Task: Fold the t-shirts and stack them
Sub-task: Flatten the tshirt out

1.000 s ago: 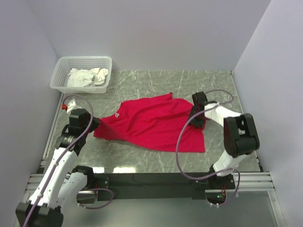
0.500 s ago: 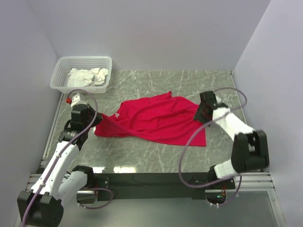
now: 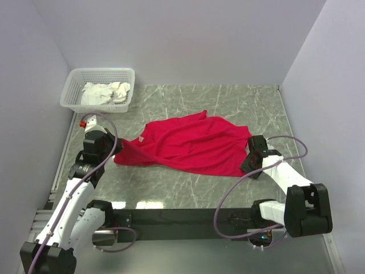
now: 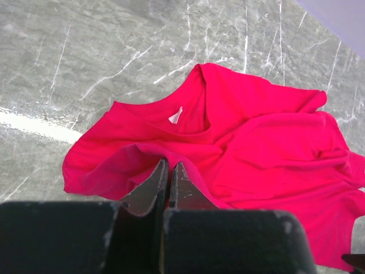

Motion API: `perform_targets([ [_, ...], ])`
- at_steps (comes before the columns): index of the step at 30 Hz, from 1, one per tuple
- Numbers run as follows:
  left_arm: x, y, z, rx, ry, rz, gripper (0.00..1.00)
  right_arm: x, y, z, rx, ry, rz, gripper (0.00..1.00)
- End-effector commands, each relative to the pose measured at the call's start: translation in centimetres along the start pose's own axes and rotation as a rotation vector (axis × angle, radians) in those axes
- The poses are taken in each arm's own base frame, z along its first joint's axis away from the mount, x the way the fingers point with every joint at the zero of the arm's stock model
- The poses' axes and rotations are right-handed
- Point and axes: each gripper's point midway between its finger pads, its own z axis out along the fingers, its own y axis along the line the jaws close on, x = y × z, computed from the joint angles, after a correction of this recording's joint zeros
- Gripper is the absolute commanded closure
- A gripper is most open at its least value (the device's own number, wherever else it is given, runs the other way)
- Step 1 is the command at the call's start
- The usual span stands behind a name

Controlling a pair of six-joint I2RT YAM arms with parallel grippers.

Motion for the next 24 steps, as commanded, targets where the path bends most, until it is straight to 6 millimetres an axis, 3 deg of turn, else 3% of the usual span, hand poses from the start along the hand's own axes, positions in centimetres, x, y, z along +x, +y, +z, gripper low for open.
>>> perform_targets([
  [1, -1.2, -0.5, -0.3, 0.026, -0.049, 0.018, 0.99, 0.1, 0.3, 0.8, -0.014, -0.002, 0.052, 0.51],
  [6, -1.4, -0.6, -0.3, 0.027, -0.053, 0.014, 0.99, 0.5, 0.3, 0.5, -0.019, 0.022, 0.050, 0.51],
  [15, -1.5, -0.5, -0.4, 0.019, -0.055, 0.014, 0.99, 1.1, -1.4, -1.0, 0.035, 0.028, 0.047, 0.48],
  [24, -1.6, -0.5, -0.6, 0.020, -0.064, 0.014, 0.99, 1.9, -1.4, 0.2, 0.041, 0.065, 0.042, 0.48],
])
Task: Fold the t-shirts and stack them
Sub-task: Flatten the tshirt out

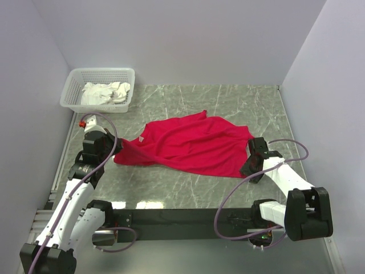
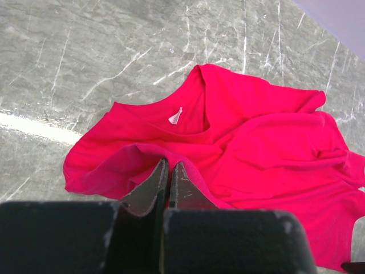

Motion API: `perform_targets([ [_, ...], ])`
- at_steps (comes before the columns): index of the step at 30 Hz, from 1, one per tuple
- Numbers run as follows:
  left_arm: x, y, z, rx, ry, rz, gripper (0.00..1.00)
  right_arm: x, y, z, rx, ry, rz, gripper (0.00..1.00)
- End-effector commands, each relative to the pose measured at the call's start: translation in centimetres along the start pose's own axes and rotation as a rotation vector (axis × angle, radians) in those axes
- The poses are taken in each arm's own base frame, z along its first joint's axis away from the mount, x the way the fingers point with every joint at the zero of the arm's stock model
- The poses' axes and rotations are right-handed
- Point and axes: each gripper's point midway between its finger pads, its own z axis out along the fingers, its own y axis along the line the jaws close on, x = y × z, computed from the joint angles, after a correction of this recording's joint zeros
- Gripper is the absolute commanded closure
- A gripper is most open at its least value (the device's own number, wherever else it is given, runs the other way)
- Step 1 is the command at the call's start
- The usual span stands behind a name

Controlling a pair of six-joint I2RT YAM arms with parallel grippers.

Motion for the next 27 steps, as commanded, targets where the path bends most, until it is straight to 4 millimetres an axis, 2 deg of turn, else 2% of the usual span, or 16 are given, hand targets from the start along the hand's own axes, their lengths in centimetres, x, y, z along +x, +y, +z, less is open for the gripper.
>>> perform_targets([
  [1, -1.5, -0.3, -0.3, 0.011, -0.056, 0.009, 0.99, 0.2, 0.0, 0.9, 0.005, 0.004, 0.019, 0.51],
  [3, -1.5, -0.2, -0.3, 0.007, -0.058, 0.009, 0.99, 0.0, 0.3, 1.3, 0.000, 0.006, 0.015, 0.52],
  [8, -1.6, 0.0, -0.2, -0.009, -0.069, -0.004, 0.99, 0.0, 1.2, 1.6, -0.031, 0.017, 0.008, 0.61],
  [11, -1.5, 0.2, -0.1, -0.017, -0.068, -0.014, 0.99, -0.2, 1.7, 1.5, -0.058, 0.008, 0.007, 0.75],
  [14, -1.6, 0.2, 0.0, -0.029, -0.063, -0.037, 0.99, -1.2, 2.6, 0.6, -0.093, -0.021, 0.002, 0.96],
  [15, -2.2, -0.3, -0.2, -0.022, -0.071, -0.041, 0.99, -2.0, 3.0, 0.0, -0.106, -0.048, 0.005, 0.99],
  [16, -2.8, -0.6, -0.4, -0.017, -0.077, -0.045, 0.99, -3.6, 4.1, -1.3, -0.135, -0.092, 0.008, 1.00],
  [17, -3.4, -0.9, -0.5, -0.023, -0.085, -0.049, 0.99, -4.4, 4.2, -2.3, -0.135, -0.114, -0.006, 1.00],
  [18, -5.5, -2.2, -1.4, -0.005, -0.117, -0.049, 0.99, -7.4, 5.5, -5.0, -0.175, -0.215, 0.007, 1.00],
  [20, -7.9, -3.2, -1.9, -0.014, -0.147, -0.037, 0.99, -10.1, 5.8, -8.4, -0.177, -0.309, -0.005, 1.00],
  [21, -11.7, -5.0, -3.5, 0.005, -0.228, -0.042, 1.00, -13.6, 6.9, -12.8, -0.216, -0.431, 0.024, 1.00],
  [23, -14.6, -6.2, -4.3, -0.004, -0.263, -0.028, 1.00, -16.1, 7.2, -17.4, -0.241, -0.526, 0.024, 1.00],
  [24, -18.7, -8.4, -6.7, 0.040, -0.353, -0.043, 0.99, -18.6, 8.1, -22.6, -0.314, -0.631, 0.055, 1.00],
  [25, -20.0, -9.2, -6.9, 0.042, -0.363, -0.041, 1.00, -19.5, 8.0, -24.9, -0.327, -0.678, 0.055, 1.00],
  [26, -21.7, -10.2, -7.9, 0.059, -0.397, -0.044, 1.00, -20.4, 8.2, -27.6, -0.362, -0.729, 0.063, 1.00],
  [27, -25.1, -12.1, -10.9, 0.110, -0.479, -0.060, 0.99, -21.3, 8.2, -30.1, -0.396, -0.779, 0.073, 1.00],
])
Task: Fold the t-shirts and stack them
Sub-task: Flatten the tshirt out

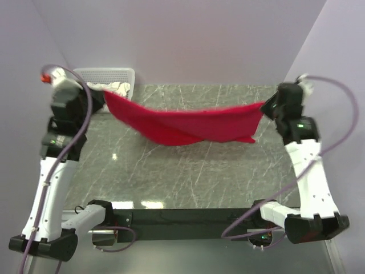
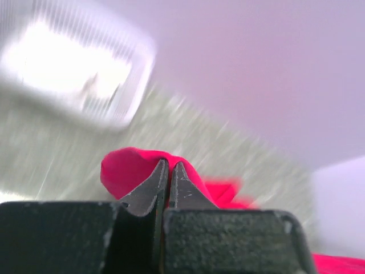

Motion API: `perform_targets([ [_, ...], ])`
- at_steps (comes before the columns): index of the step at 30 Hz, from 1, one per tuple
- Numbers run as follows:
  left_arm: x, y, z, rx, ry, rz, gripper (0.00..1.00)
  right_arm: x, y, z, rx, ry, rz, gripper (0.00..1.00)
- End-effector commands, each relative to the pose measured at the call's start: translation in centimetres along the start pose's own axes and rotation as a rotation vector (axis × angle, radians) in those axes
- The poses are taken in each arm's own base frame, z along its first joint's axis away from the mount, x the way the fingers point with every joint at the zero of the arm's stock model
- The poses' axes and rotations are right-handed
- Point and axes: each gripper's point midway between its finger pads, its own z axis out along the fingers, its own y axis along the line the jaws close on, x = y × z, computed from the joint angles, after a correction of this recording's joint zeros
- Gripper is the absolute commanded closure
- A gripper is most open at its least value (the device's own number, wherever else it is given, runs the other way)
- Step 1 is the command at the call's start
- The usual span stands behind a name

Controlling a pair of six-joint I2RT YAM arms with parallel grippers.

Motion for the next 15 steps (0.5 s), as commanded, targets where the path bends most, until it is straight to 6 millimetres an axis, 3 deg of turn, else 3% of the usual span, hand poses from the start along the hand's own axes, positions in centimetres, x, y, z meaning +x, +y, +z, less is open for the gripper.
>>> perform_targets([
  [1, -10.2, -4.5, -3.6, 0.077, -0.234, -0.027, 1.00, -10.2, 1.9, -8.9, -0.084, -0.301, 0.011, 1.00],
  [2, -11.8, -5.4, -4.4, 0.097, -0.263, -0.025, 1.00, -11.8, 2.5, -10.5, -0.110, -0.346, 0.012, 1.00],
  [3, -14.9, -7.0, -6.6, 0.148, -0.336, -0.040, 1.00, -14.3, 3.3, -13.6, -0.158, -0.427, 0.030, 1.00],
  [5, -17.6, -8.4, -8.9, 0.197, -0.410, -0.039, 0.99, -16.5, 3.6, -16.7, -0.193, -0.513, 0.021, 1.00],
  [7, -20.6, -9.4, -13.3, 0.270, -0.515, -0.055, 1.00, -18.5, 3.4, -20.7, -0.242, -0.622, 0.017, 1.00],
  [9, -22.3, -9.9, -16.4, 0.327, -0.605, -0.056, 1.00, -19.2, 2.2, -24.3, -0.270, -0.711, 0.026, 1.00],
  [10, -23.1, -9.7, -19.4, 0.362, -0.660, -0.063, 1.00, -19.8, 2.0, -25.9, -0.288, -0.766, 0.016, 1.00],
  [12, -23.8, -9.7, -22.4, 0.408, -0.719, -0.052, 1.00, -19.5, 0.5, -28.9, -0.316, -0.839, 0.018, 1.00],
  [13, -24.1, -9.4, -25.0, 0.437, -0.760, -0.052, 1.00, -19.7, 0.2, -30.2, -0.331, -0.883, 0.004, 1.00],
  [15, -24.3, -9.2, -27.3, 0.465, -0.799, -0.037, 1.00, -19.0, -1.2, -32.6, -0.351, -0.934, 0.006, 1.00],
])
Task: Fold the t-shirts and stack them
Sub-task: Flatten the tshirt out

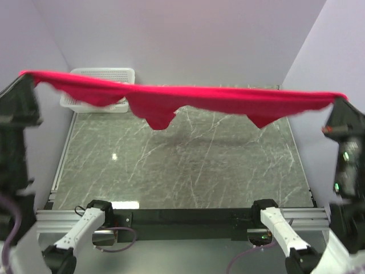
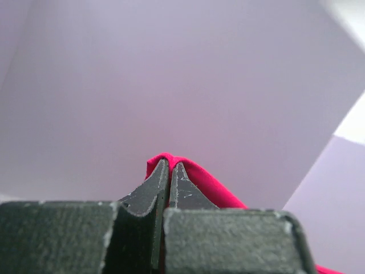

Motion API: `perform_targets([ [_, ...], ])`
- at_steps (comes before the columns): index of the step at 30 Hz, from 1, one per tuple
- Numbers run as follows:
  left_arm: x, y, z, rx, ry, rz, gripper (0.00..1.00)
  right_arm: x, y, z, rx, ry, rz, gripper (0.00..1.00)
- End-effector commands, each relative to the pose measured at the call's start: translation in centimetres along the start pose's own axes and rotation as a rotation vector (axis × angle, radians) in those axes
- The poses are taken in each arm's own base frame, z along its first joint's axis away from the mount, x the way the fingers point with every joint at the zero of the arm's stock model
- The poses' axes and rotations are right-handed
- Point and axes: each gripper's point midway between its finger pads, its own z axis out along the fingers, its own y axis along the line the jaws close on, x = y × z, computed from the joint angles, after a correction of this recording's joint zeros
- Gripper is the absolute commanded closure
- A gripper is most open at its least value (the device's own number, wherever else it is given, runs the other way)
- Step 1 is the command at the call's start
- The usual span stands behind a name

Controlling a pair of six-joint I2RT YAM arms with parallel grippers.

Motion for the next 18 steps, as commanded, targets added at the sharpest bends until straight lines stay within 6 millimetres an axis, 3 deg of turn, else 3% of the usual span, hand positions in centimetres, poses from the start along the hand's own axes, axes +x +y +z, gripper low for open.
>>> perform_targets([
  [1, -6.5, -2.3, -4.1, 0.091, -0.190, 0.034, 1.00, -3.5, -1.2, -2.6, 0.012, -0.142, -0.071, 1.00],
  [6, -9.6, -3.5, -7.1, 0.135, -0.246, 0.062, 1.00, -4.3, -2.0, -5.5, -0.010, -0.175, -0.106, 1.00],
  [9, -8.4, -3.5, -5.7, 0.128, -0.189, 0.107, 1.00, -2.5, -1.9, -4.8, -0.026, -0.123, -0.148, 1.00],
  [11, -6.1, -2.8, -3.4, 0.106, -0.128, 0.145, 1.00, -0.6, -2.2, -3.7, -0.013, -0.061, -0.172, 1.00],
  [13, -2.2, -1.5, -0.7, 0.085, -0.038, 0.184, 1.00, 2.3, -2.6, -2.3, -0.001, 0.017, -0.204, 1.00],
  [16, 5.3, 1.3, 3.0, 0.051, 0.114, 0.222, 1.00, 7.4, -3.6, 0.0, 0.025, 0.140, -0.234, 1.00],
  [17, 9.2, 3.2, 4.2, 0.022, 0.182, 0.235, 1.00, 10.9, -4.5, 1.2, 0.044, 0.220, -0.259, 1.00],
  [18, 12.2, 4.6, 5.2, -0.001, 0.238, 0.245, 1.00, 12.7, -4.9, 1.8, 0.052, 0.261, -0.263, 1.00],
])
